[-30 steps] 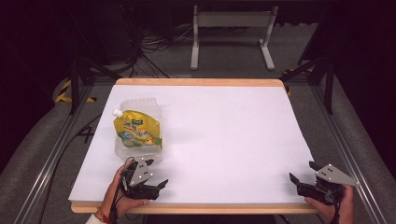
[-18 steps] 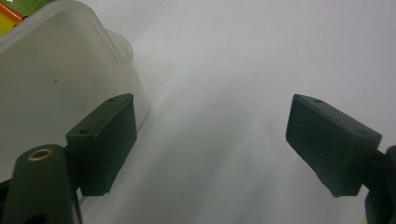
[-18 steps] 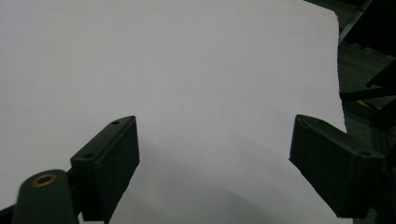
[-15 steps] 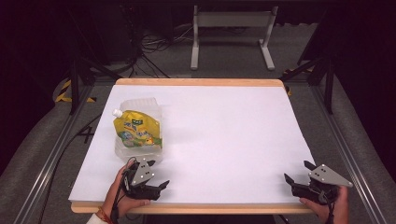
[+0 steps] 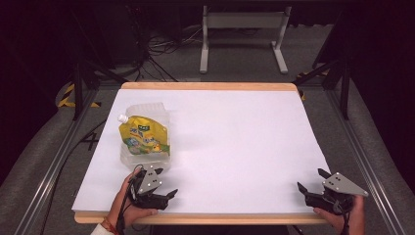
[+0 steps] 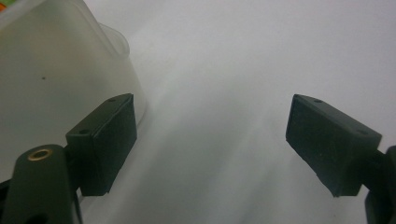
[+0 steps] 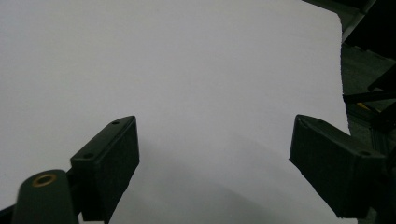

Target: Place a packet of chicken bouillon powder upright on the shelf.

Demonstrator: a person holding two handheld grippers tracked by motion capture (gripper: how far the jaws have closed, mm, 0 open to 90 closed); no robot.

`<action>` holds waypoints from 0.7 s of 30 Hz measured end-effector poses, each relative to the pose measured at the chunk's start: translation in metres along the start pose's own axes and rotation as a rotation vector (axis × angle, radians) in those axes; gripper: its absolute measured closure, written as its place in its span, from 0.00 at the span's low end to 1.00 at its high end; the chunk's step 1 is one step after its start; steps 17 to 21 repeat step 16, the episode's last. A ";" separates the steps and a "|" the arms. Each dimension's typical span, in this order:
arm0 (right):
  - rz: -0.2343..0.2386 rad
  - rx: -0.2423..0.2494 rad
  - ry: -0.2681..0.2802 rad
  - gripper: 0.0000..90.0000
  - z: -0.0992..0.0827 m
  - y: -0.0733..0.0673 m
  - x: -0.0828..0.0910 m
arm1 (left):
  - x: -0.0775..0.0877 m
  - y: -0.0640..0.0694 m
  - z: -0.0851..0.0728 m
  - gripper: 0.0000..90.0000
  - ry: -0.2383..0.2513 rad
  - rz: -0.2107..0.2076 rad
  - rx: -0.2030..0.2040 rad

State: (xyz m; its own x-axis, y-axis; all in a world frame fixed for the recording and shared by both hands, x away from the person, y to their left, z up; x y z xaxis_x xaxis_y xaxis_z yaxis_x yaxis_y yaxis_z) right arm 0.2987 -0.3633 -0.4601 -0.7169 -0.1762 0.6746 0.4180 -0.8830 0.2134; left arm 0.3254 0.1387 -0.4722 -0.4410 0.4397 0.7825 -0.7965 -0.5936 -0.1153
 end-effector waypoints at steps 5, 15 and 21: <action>-0.001 0.006 -0.001 0.18 0.000 -0.001 -0.001 | -0.001 0.000 0.000 0.19 -0.005 -0.002 -0.003; 0.001 0.011 0.003 0.18 0.004 -0.002 -0.004 | 0.001 -0.001 -0.002 0.19 -0.002 -0.011 0.012; 0.004 0.013 0.002 0.18 0.004 -0.002 -0.005 | 0.001 -0.001 -0.002 0.19 -0.002 -0.011 0.012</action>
Point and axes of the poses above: each handheld gripper's, and its own axes: x roughly backward along the jaws, z roughly out of its top, y roughly to its right, the point moved 4 cm from there along -x, roughly forward along the jaws, and after that the axes turned 12 degrees about -y, right-handed, at the moved point
